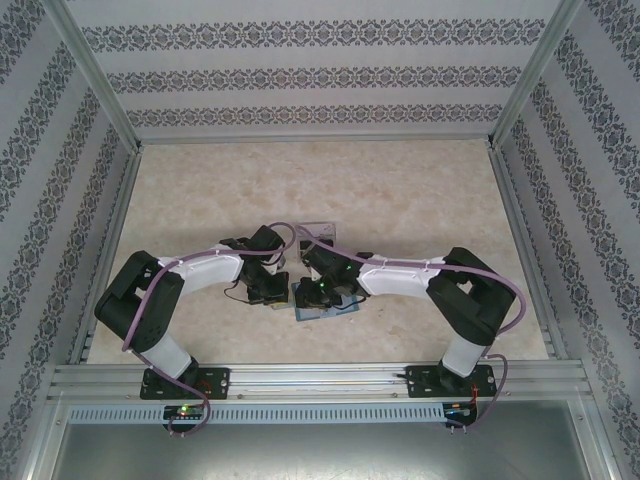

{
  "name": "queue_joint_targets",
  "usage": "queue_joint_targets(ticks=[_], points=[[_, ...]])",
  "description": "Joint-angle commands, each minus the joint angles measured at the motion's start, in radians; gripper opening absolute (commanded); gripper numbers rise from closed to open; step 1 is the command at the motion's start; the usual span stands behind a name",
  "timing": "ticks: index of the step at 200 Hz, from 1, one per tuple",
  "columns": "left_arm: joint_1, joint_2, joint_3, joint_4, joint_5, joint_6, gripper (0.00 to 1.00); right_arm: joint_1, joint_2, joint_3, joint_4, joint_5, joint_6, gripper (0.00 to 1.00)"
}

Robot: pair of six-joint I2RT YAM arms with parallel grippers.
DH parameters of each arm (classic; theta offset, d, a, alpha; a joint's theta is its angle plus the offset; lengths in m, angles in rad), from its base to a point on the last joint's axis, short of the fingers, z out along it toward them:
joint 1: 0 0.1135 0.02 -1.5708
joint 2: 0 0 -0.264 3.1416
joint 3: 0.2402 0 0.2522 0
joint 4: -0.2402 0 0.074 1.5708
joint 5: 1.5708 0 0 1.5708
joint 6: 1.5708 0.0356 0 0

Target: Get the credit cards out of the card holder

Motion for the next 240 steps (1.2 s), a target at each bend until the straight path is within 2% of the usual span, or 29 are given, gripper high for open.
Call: queue_joint_targets(ticks=[1, 66, 103, 162, 240], points=[[-0.011, 0.007, -0.031, -0.029, -0.006, -0.009, 0.05, 0.014, 0.014, 0.045, -0.079, 0.058, -0.025, 0.26], [-0.011, 0.006, -0.03, -0.029, -0.004, -0.007, 0.05, 0.025, 0.05, 0.096, -0.225, 0.152, -0.061, 0.37], [-0.011, 0.003, -0.03, -0.03, 0.0, -0.009, 0.05, 0.044, 0.067, 0.141, -0.325, 0.235, -0.088, 0.42], [-0.012, -0.007, -0.029, -0.026, 0.0, -0.015, 0.05, 0.085, 0.094, 0.226, -0.464, 0.367, -0.145, 0.54], [-0.013, -0.017, -0.031, -0.017, -0.001, -0.025, 0.05, 0.13, 0.137, 0.326, -0.633, 0.536, -0.162, 0.59]])
